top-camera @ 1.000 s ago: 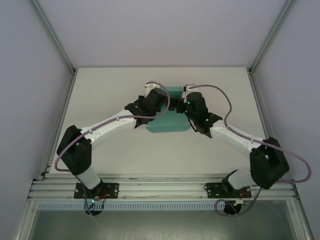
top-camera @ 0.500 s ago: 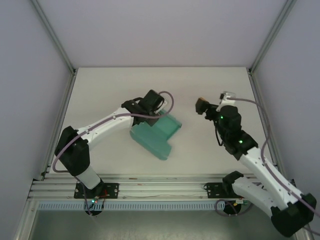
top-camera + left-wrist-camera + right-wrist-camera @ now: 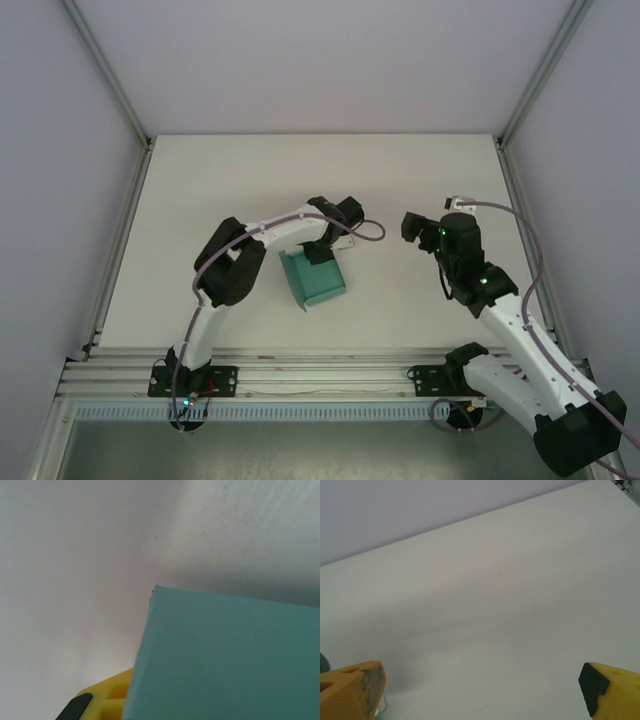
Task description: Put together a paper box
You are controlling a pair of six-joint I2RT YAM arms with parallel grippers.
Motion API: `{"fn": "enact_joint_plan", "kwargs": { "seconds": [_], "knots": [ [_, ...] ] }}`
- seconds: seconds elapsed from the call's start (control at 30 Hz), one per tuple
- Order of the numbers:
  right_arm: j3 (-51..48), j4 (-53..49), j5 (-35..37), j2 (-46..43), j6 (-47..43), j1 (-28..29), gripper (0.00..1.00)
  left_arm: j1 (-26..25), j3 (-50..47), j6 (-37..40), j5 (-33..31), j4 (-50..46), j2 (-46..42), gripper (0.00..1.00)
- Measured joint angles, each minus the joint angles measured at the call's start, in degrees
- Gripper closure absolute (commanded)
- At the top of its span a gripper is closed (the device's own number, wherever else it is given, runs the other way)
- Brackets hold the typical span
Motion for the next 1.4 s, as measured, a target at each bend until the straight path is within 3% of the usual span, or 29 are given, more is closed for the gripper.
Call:
{"fn": "enact_joint_plan", "kwargs": {
  "seconds": [0.47,0.67,0.73,0.9,1.0,1.23,1.4],
  "knots": [
    [0.0,0.0,-1.0,1.0,0.5,-0.6,0.00,-0.9,2.1,4.6,-9.0,4.0,4.2,1.00],
    [0.0,0.0,-2.3,2.3,0.4,-1.0,0.00,-0.9,1.3,6.1,-9.2,6.6,3.3,0.64],
    [0.0,0.0,-2.8,2.7,0.5,-1.0,0.00,-0.8,0.9,6.7,-8.4,7.5,2.3,0.47],
    [0.0,0.0,-2.9,3.5,0.5,-1.4,0.00,-0.8,0.6,8.2,-5.0,7.0,-2.5,0.25],
    [0.1,0.0,-2.9,4.8,0.4,-1.7,0.00,-0.8,0.4,9.4,-3.1,6.7,-7.1,0.00],
    [1.9,0.1,-5.0,7.1,-1.6,-2.5,0.00,0.0,-1.1,8.6,1.5,9.2,-17.0,0.00],
    [5.8,2.5,-13.5,13.5,-8.4,-2.8,0.04,3.7,-6.8,3.8,5.9,17.2,-27.1,0.00]
  ]
}}
